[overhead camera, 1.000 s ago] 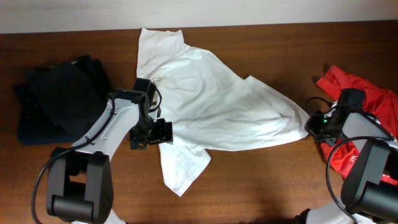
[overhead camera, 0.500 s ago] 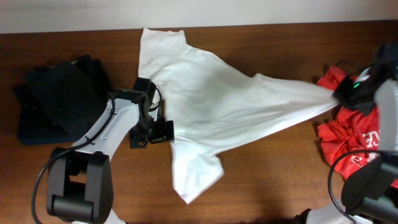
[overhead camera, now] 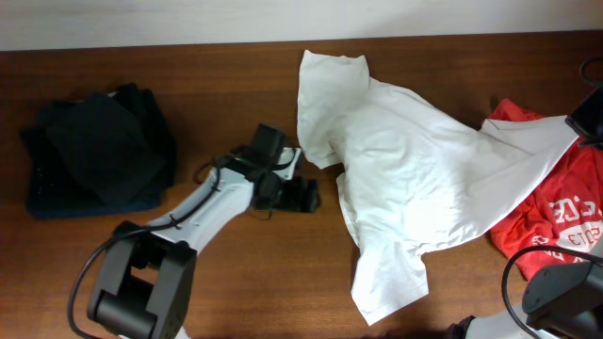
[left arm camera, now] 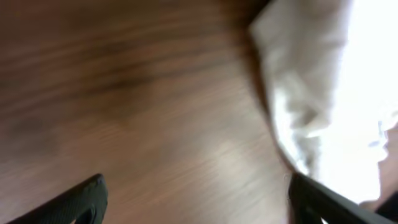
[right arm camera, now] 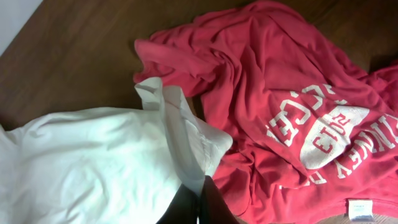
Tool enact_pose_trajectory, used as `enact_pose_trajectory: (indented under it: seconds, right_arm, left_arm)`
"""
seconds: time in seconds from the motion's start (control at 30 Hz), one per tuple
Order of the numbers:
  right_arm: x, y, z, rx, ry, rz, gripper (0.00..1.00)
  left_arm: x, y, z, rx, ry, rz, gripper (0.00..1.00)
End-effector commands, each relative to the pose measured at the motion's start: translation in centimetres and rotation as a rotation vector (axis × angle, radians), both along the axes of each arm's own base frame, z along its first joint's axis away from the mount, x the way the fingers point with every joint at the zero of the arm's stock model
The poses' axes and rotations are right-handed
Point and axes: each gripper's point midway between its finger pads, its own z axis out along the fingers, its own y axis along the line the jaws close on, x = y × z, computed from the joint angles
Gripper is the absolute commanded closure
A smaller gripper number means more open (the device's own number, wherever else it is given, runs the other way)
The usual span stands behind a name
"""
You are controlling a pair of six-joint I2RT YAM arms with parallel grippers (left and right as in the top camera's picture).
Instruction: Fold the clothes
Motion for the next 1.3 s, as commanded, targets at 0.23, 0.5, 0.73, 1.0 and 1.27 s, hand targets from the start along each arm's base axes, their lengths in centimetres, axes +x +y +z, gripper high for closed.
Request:
enact_pose_trajectory:
  seconds: [0.23,0.5,0.73,1.0,1.27]
  right_arm:
    - [-0.2,0.0,0.6,-0.022,0.001,0.002,0.96]
    - [-0.3,0.0,0.6,-0.021,0.002,0.001,0.96]
    - [-0.3,0.0,0.6,-0.021,0.003,0.001,0.96]
    - [-0.3,0.0,0.6,-0.020,0.005,0.001,0.96]
    - [-0.3,0.0,0.5,-0.020,0.005,0.001,0.96]
  left_arm:
    - [-2.8,-7.5,-4.8,-0.074,0.046,-0.099,0.18]
    - [-2.2,-8.8,-5.5,-0.086,-0.006,-0.117,0.31]
    - [-1.6,-7.2,-6.4,0.011,-0.033,-0.077,0.46]
    - [-1.0,-5.5,-7.1,0.108,-0.057,-0.039,0.50]
    - [-0.7,-4.3,-7.5,0.169,-0.070,-0.007,0.56]
